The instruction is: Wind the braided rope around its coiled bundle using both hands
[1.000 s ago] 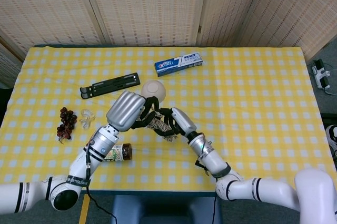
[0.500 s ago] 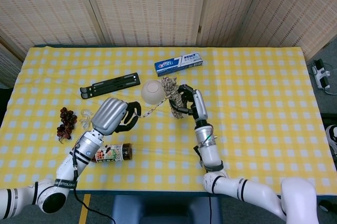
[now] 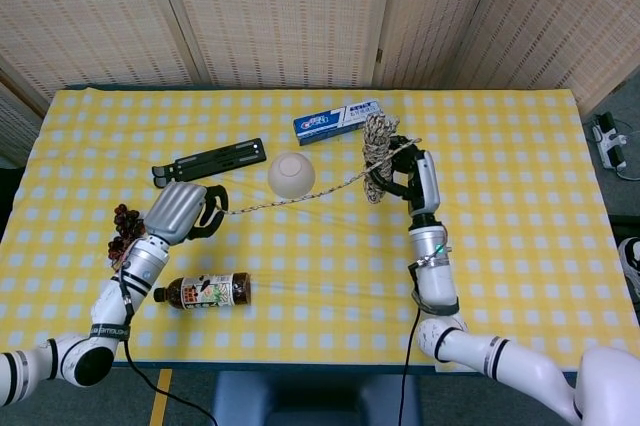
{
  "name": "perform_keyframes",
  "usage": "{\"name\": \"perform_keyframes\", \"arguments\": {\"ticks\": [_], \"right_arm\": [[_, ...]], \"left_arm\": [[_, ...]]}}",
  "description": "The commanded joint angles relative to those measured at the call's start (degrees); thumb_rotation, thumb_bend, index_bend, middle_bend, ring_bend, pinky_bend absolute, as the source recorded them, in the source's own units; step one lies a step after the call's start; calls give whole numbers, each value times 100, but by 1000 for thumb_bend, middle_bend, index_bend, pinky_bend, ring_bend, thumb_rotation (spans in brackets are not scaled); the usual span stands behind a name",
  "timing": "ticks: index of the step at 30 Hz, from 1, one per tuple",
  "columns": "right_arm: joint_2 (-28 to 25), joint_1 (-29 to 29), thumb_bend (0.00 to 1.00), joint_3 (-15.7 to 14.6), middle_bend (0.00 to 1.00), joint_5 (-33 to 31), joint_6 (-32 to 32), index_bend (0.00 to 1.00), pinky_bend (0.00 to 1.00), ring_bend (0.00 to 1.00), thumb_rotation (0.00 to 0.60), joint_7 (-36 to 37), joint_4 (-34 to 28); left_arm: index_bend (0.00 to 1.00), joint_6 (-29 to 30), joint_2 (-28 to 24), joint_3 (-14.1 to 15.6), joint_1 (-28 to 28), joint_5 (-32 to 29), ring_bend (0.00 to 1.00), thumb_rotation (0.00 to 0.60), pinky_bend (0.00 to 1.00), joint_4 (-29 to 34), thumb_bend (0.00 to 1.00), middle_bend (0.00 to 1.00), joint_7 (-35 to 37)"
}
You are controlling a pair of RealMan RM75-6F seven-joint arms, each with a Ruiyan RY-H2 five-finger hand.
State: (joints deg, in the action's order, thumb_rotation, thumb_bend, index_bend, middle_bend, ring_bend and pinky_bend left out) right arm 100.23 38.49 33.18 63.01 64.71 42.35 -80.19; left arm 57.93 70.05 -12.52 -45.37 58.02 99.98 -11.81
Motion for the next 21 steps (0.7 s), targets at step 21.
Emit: {"name": "perform_keyframes", "arguments": {"ticks": [21], "right_arm": [[-1523,-310,550,-954,758,2008,-691,954,795,819,600,1992,-547]], "left_arm": [[655,-569,514,6,-291,-1102,765,600,749,-1335,546,845,-560]]}}
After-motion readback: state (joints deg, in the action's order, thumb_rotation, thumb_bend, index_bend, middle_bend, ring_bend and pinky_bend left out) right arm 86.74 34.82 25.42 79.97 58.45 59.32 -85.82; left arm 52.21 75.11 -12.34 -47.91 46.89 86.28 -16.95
